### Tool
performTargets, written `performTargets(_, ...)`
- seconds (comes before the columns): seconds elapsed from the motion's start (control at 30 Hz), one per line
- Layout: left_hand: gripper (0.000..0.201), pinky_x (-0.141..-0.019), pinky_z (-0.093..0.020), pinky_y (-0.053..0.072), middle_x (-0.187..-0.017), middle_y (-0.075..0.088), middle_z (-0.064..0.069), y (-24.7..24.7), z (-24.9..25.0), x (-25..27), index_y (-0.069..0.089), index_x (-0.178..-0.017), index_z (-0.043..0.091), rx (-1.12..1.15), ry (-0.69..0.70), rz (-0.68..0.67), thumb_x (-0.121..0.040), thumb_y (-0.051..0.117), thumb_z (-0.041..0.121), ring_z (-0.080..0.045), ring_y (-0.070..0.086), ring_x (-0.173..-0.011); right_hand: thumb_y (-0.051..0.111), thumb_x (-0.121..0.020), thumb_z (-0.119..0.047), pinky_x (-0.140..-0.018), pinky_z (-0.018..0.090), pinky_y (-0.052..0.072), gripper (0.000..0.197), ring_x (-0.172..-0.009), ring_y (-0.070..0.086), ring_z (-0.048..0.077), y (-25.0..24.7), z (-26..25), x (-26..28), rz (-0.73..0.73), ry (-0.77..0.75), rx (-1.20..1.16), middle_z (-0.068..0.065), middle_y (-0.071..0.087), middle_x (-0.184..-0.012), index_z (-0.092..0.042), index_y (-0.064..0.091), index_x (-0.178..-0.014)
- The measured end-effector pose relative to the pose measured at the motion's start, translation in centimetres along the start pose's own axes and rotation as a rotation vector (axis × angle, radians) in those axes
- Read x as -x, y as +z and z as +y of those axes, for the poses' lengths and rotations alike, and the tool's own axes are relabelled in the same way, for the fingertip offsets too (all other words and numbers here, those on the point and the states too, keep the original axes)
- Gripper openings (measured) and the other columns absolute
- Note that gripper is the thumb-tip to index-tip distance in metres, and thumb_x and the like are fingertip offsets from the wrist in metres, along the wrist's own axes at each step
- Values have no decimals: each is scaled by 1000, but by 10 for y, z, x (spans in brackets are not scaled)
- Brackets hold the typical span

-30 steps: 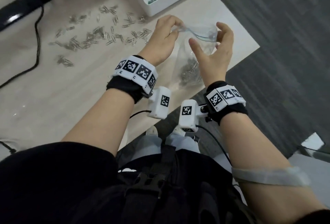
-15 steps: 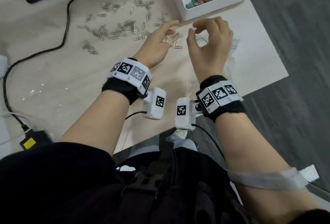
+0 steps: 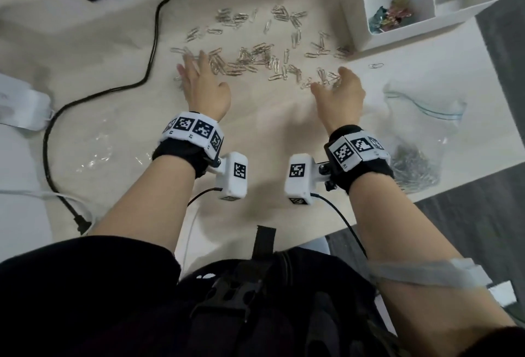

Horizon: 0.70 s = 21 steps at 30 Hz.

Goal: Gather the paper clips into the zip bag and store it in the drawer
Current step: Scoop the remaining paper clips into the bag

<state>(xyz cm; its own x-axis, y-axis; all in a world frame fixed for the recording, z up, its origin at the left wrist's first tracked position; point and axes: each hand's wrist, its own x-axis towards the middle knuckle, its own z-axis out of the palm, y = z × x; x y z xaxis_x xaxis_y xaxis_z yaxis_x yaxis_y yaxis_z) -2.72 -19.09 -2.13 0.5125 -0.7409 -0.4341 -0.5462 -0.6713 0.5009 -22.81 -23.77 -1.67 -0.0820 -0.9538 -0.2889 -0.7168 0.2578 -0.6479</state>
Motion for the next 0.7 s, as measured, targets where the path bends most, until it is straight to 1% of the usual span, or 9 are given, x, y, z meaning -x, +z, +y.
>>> performTargets(0.17, 77, -116, -49, -6, -153, -20, -22, 7, -8, -14, -9, -148, 12, -10, -107, -7, -91, 43, 16, -36, -20, -142, 59, -88, -26, -116, 34, 16, 72, -144, 11, 30, 11, 9, -26, 8, 118, 41, 20, 11, -155, 1, 22, -144)
performTargets(0.23, 79, -115, -49, -10, -152, -22, -23, 11, -8, -20, -9, -147, 10, -9, -112, -38, -92, 45, 22, -36, -22, -141, 58, -89, -27, -116, 33, 11, 74, -145, 3, 31, 9, 12, -36, 7, 131, 59, 22, 2, -156, 4, 18, -144)
performTargets(0.3, 77, -114, -46, -12, -152, -22, -23, 15, -7, -23, -6, -148, 7, -31, -58, -83, -93, 44, 27, -35, -23, -141, 57, -90, -28, -115, 33, 10, 73, -145, 2, 32, 9, 15, -45, 4, 147, 69, 24, 0, -155, 6, 19, -142)
performTargets(0.4, 73, -115, -42, -13, -153, -22, -21, 21, -2, -26, -3, -147, 4, -37, 75, -167, -95, 43, 28, -33, -24, -141, 57, -87, -28, -114, 34, 19, 61, -143, 13, 31, 15, 17, -53, 23, 117, 61, 24, 8, -154, 10, 38, -130)
performTargets(0.5, 70, -115, -37, -13, -154, -21, -16, 23, 8, -28, 1, -148, 8, 34, 188, -230, -96, 44, 25, -29, -23, -142, 58, -85, -23, -101, 28, 33, 38, -130, 40, 28, 27, 12, -45, 78, 1, 11, 19, 35, -142, 7, 56, -109)
performTargets(0.57, 67, -116, -34, -10, -156, -14, -15, 19, 13, -33, 8, -148, 9, 102, 251, -183, -95, 48, 17, -28, -18, -144, 57, -83, -21, -97, 31, 41, 31, -116, 51, 29, 36, 6, -35, 102, -107, -59, 17, 51, -126, 3, 62, -103)
performTargets(0.63, 64, -117, -36, -8, -157, -6, -14, 13, 13, -43, 15, -147, 10, 86, 284, -86, -93, 50, 13, -29, -13, -145, 57, -82, -22, -92, 40, 49, 31, -104, 57, 30, 43, 0, -30, 101, -190, -115, 15, 57, -115, 0, 65, -101)
performTargets(0.67, 64, -118, -39, -7, -157, -3, -14, 10, 12, -51, 17, -147, 10, 46, 284, -35, -92, 51, 13, -31, -11, -145, 58, -82, -21, -91, 42, 49, 31, -104, 57, 30, 45, 0, -32, 103, -206, -126, 14, 57, -115, 0, 65, -103)
performTargets(0.7, 64, -119, -42, -6, -157, -1, -14, 6, 9, -59, 18, -147, 11, 0, 270, 9, -92, 51, 14, -32, -9, -145, 59, -82, -19, -96, 39, 47, 32, -109, 56, 29, 47, 0, -36, 110, -207, -131, 15, 56, -120, 0, 63, -107)
